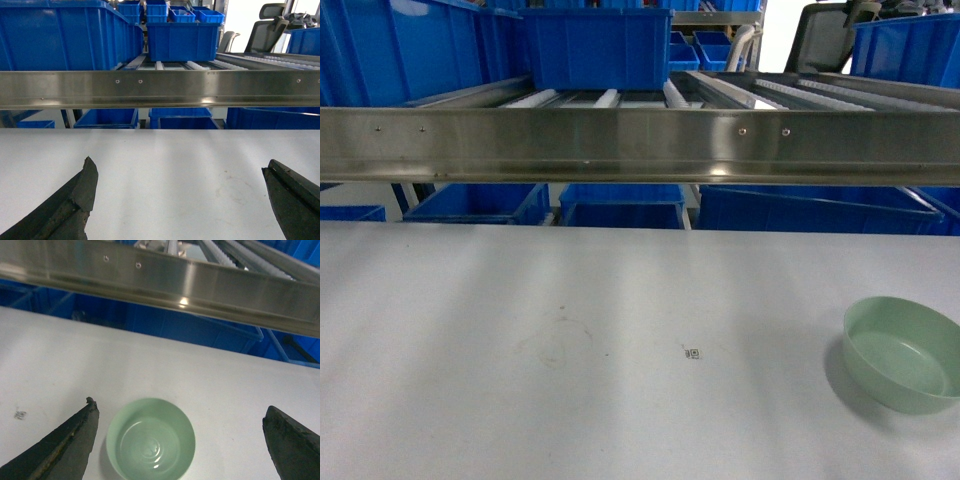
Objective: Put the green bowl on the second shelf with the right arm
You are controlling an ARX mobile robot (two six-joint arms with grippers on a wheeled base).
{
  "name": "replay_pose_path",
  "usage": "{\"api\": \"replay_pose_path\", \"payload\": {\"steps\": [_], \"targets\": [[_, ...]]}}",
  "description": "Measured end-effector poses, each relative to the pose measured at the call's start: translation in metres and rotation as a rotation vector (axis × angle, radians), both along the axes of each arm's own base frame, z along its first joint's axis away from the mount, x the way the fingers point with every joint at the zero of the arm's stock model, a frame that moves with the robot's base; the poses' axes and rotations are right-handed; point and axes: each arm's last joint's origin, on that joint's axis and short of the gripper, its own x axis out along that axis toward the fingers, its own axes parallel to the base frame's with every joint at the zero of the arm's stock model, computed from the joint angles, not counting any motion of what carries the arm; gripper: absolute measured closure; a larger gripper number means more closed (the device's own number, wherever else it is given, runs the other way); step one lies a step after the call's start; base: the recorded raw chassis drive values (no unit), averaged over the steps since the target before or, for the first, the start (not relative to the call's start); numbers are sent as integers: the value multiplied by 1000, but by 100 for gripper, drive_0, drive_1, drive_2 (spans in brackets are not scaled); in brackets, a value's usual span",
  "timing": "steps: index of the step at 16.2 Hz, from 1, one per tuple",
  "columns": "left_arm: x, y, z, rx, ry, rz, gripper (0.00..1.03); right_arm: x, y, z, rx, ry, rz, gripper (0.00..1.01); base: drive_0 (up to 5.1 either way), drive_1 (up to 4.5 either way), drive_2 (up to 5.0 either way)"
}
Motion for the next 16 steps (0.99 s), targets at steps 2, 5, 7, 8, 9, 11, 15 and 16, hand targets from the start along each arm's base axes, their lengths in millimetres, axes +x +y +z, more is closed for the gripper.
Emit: {"api": "replay_pose_path", "payload": {"steps": [2,5,7,8,9,11,15,16], "targets": [[0,0,0,0,0,0,5,24,-2,2,-23,84,13,3,0,0,0],[0,0,0,0,0,0,5,61,-9,-2,-27,249,28,3,0,0,0],[0,0,0,0,0,0,5,83,-20,-16,-24,356,0,3,0,0,0],[0,0,0,0,0,0,5,90,-27,-22,-9,397,-15,3,0,0,0],[0,0,0,0,0,0,5,95,-31,-25,-5,419,-29,3,0,0,0],[0,0,0,0,0,0,5,106,-37,-31,7,454,-37,3,0,0,0],[0,0,0,0,0,0,5,114,-41,-61,29,596,-43,3,0,0,0],[0,0,0,0,0,0,5,116,-42,-65,32,613,-46,3,0,0,0]]}}
